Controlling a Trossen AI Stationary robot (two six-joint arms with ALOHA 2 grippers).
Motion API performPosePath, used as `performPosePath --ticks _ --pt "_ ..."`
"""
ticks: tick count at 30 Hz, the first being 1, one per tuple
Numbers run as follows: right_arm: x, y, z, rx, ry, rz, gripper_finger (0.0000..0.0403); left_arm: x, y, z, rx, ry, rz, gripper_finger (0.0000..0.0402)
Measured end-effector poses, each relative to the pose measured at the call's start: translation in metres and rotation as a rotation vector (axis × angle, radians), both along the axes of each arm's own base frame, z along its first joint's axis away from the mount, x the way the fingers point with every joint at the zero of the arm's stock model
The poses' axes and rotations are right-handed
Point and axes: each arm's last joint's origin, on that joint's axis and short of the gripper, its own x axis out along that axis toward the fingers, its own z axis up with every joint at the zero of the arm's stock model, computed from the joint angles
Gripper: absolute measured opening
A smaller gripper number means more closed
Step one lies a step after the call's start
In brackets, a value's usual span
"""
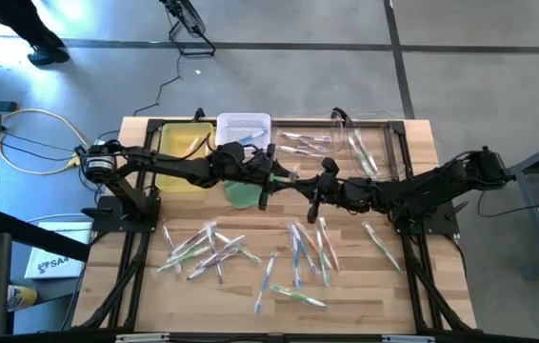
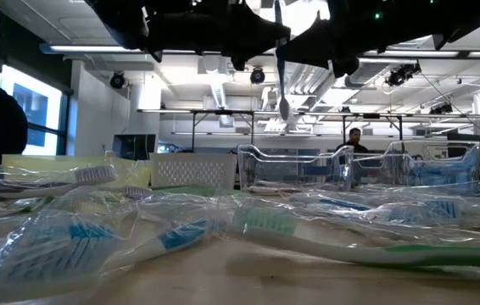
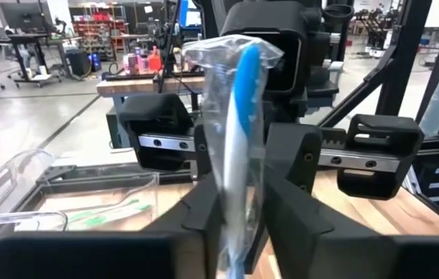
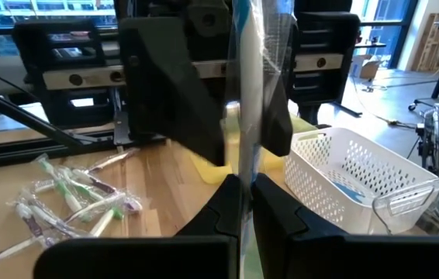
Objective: Pick & Place Toothbrushes
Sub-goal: Put the blue toothbrush into the white bin
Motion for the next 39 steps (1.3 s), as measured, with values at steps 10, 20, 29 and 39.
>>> performPosePath --ticks 10,20,29,39 --pt "0.000 0.001 0.000 0.000 0.005 0.023 0.0007 0.000 -0.001 -0.001 0.007 0.003 -0.031 0.0023" --pt "0.000 0.001 0.001 0.007 -0.006 0.043 0.0087 0.000 -0.002 -0.002 0.022 0.012 -0.052 0.0025" --pt "-0.009 0.001 0.010 0.011 0.000 0.071 0.0230 -0.001 0.006 -0.002 0.033 0.011 -0.044 0.0024" --pt "-0.050 0.005 0.025 0.065 0.141 0.056 0.0243 -0.016 0.051 0.002 0.079 -0.007 -0.143 0.0023"
